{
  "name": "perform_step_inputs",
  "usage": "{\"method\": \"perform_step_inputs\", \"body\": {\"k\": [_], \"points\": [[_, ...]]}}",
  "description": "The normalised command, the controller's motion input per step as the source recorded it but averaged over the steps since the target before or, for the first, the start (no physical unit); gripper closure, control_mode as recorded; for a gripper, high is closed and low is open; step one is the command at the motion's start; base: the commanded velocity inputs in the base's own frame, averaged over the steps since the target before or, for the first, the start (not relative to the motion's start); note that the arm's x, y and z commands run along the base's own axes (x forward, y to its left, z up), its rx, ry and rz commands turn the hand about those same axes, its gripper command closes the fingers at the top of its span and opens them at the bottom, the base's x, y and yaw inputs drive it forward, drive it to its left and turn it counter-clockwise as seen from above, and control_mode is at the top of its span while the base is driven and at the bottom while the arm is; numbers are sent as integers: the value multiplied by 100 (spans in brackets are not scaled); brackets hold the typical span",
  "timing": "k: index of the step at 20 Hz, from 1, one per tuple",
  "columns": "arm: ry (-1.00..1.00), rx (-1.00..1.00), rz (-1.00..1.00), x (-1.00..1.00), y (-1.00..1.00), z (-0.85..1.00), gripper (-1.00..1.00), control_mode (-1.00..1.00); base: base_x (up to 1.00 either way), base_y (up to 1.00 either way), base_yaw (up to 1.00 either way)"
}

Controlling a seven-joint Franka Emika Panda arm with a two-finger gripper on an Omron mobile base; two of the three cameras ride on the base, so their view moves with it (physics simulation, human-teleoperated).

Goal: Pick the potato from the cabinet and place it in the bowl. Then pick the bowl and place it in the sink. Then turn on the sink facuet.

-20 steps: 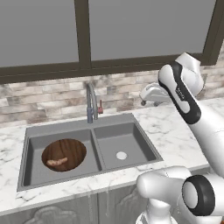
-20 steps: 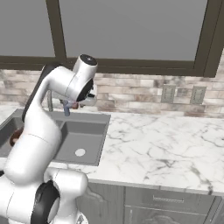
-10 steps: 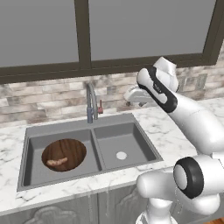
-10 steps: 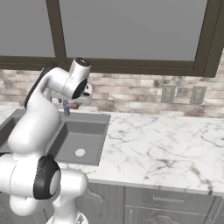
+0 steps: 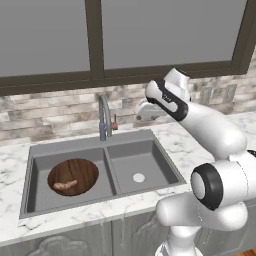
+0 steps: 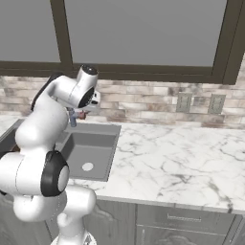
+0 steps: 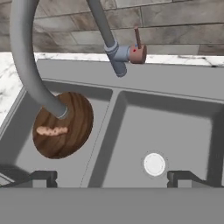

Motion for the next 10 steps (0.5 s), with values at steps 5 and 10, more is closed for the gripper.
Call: {"method": "perform_step_inputs", "body": {"k": [5,10], "points": [[-2,0,0,21,34,-14,-100,-100,0,0,0],[-3,0,0,36,12,-30,-100,-100,0,0,0]]}}
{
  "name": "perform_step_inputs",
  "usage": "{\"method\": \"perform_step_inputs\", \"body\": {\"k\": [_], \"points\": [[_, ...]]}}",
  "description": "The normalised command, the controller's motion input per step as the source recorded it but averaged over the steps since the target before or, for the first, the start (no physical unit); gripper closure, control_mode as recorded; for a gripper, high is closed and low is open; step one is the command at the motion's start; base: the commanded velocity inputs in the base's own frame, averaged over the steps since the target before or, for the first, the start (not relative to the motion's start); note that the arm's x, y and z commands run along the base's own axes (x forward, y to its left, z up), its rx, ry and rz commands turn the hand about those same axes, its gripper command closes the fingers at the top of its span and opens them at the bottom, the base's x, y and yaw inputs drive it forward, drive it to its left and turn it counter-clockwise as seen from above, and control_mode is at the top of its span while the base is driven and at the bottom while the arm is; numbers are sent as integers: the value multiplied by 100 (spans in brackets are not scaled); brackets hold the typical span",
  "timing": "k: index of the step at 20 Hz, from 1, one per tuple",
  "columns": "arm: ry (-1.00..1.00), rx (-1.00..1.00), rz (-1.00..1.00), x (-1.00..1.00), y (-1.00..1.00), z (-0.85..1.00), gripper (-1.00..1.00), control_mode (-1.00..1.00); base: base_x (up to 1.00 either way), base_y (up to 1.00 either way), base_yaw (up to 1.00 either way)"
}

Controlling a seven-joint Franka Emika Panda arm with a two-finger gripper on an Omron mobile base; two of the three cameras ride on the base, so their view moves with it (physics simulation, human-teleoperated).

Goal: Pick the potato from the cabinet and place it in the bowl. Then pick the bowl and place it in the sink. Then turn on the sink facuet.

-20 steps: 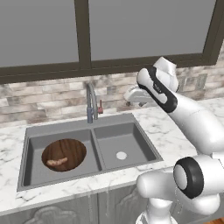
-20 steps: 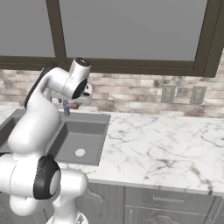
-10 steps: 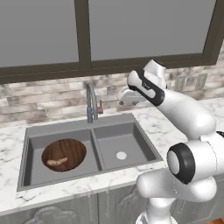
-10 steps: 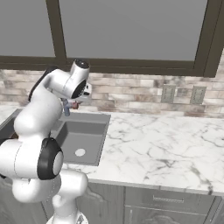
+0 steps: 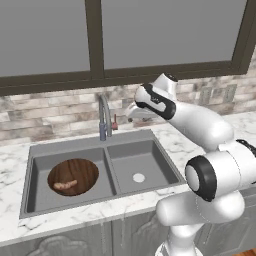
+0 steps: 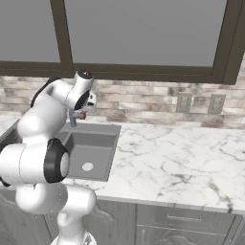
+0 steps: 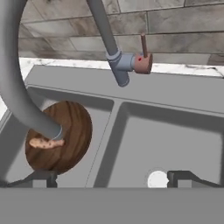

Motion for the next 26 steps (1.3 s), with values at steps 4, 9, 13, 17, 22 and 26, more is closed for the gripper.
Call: {"method": "perform_step_inputs", "body": {"k": [4,9,13,17,22,26], "points": [[-2,0,-1,40,2,-24,-100,-100,0,0,0],[0,0,-1,45,12,-10,-100,-100,0,0,0],[0,0,-3,50,21,-2,-100,-100,0,0,0],[0,0,-2,36,13,-12,-100,-100,0,0,0],[0,0,-4,38,2,-24,-100,-100,0,0,0],[0,0,-6,48,1,-26,-100,-100,0,0,0]]}}
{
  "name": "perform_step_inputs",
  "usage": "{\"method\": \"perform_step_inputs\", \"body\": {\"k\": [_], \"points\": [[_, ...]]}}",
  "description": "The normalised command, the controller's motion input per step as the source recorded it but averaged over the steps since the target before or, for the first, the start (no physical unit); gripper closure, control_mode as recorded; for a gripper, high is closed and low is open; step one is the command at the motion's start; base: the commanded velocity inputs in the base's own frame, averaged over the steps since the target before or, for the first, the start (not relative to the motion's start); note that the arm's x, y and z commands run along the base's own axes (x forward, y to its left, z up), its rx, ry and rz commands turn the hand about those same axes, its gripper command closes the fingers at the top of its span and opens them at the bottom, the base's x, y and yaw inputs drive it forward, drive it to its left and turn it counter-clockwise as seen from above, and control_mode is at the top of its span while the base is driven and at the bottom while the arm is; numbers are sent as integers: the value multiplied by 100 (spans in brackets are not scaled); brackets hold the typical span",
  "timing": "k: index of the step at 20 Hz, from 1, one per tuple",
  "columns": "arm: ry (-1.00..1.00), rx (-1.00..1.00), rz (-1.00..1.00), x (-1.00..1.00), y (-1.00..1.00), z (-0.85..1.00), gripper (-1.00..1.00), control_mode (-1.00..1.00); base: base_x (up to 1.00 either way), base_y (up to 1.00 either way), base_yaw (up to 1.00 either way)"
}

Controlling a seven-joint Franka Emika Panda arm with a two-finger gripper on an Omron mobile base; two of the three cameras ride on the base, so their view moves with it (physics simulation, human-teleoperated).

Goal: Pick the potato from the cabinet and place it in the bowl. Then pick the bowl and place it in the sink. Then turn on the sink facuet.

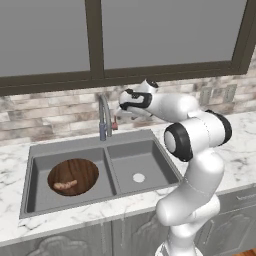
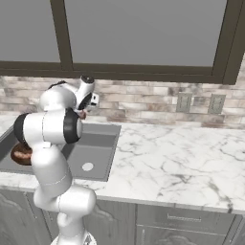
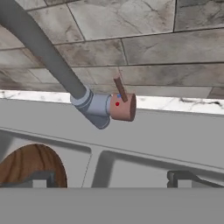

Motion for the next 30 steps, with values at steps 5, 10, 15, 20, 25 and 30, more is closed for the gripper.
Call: {"method": "perform_step_inputs", "body": {"k": [5,10,15,20,25,30], "points": [[0,0,-5,35,5,-21,-100,-100,0,0,0],[0,0,-5,28,20,-15,-100,-100,0,0,0],[0,0,-6,47,14,-18,-100,-100,0,0,0],[0,0,-6,61,0,-16,-100,-100,0,0,0],[0,0,-6,60,0,-15,-100,-100,0,0,0],[0,0,-3,38,4,-24,-100,-100,0,0,0]]}}
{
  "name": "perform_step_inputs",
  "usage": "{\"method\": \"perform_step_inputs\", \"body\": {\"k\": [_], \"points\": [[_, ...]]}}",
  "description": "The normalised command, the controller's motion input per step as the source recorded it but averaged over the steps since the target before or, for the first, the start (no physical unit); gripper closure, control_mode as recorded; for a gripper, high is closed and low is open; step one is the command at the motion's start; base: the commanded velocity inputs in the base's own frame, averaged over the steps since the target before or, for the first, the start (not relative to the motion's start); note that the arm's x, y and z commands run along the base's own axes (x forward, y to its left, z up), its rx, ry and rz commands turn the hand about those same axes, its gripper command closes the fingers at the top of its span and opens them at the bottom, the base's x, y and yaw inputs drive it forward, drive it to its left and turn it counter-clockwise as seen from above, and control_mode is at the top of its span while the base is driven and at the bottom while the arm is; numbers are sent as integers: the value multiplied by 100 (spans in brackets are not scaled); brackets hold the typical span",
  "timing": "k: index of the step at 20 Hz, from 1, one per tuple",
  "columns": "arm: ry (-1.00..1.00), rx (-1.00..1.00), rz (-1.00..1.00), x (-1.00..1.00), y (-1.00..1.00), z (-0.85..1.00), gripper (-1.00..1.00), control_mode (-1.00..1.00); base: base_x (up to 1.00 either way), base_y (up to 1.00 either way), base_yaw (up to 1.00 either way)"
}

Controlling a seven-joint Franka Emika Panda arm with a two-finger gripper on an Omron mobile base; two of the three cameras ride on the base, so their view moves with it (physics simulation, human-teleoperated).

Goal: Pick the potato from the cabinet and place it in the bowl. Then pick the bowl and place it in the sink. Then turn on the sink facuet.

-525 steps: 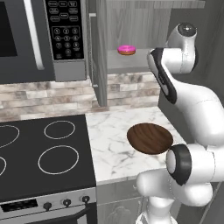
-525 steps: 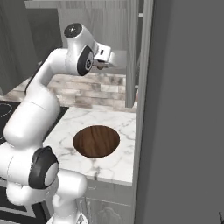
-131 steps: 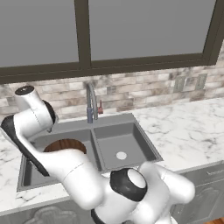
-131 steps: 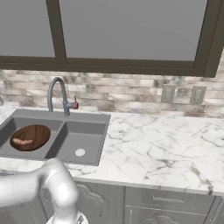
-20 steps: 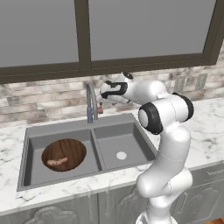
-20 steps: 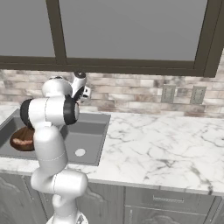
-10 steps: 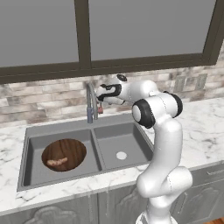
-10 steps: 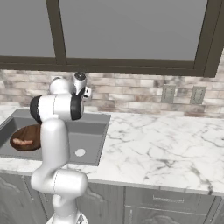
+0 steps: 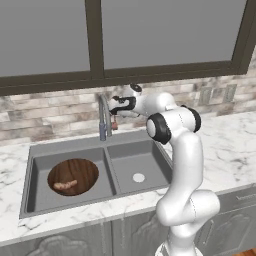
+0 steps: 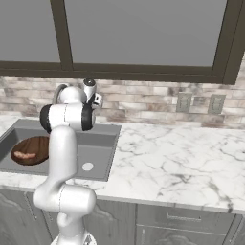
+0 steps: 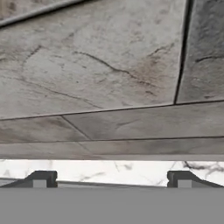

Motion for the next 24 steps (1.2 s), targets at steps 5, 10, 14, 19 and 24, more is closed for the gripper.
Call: {"method": "perform_step_inputs", "body": {"k": [5,10,14,19,24], "points": [[0,0,-1,25,0,-32,-100,-100,0,0,0],[0,0,-1,11,0,-34,-100,-100,0,0,0],[0,0,0,0,0,-42,100,-100,0,0,0],[0,0,-1,0,-12,-27,100,-100,0,0,0],[0,0,-1,0,-38,-25,100,-100,0,0,0]]}}
